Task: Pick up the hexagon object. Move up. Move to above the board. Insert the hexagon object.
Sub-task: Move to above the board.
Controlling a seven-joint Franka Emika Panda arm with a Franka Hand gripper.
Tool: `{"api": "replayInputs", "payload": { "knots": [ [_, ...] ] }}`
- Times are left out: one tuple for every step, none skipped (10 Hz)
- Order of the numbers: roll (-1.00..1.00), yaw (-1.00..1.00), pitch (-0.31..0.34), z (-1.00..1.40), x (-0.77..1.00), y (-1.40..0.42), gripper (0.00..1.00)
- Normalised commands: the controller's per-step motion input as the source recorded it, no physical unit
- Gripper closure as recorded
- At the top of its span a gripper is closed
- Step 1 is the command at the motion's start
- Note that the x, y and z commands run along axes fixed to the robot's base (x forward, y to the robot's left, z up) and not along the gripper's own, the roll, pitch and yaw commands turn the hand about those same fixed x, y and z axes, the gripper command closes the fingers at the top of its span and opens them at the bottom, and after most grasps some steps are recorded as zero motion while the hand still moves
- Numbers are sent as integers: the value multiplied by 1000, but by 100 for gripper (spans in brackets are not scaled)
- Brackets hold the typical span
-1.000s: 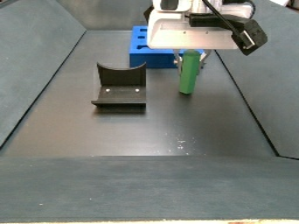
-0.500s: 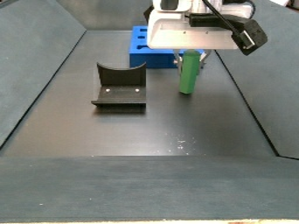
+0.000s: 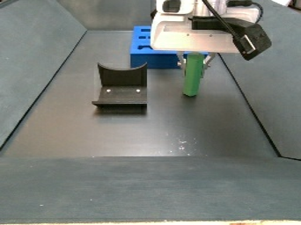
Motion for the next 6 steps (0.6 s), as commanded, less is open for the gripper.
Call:
{"api": "replayInputs", "payload": {
  "knots": [
    [-102,-79,38,1000,-136,95,100],
    [-96,-60,28,1000,-131,90,100],
    [-94,-53,23,1000,-127,88,100],
    [-93,-50,18,1000,-123,85,100],
    [-91,-48,14,1000,-120,81,100],
    [-89,-48,10,1000,-117,79,100]
  ]
}}
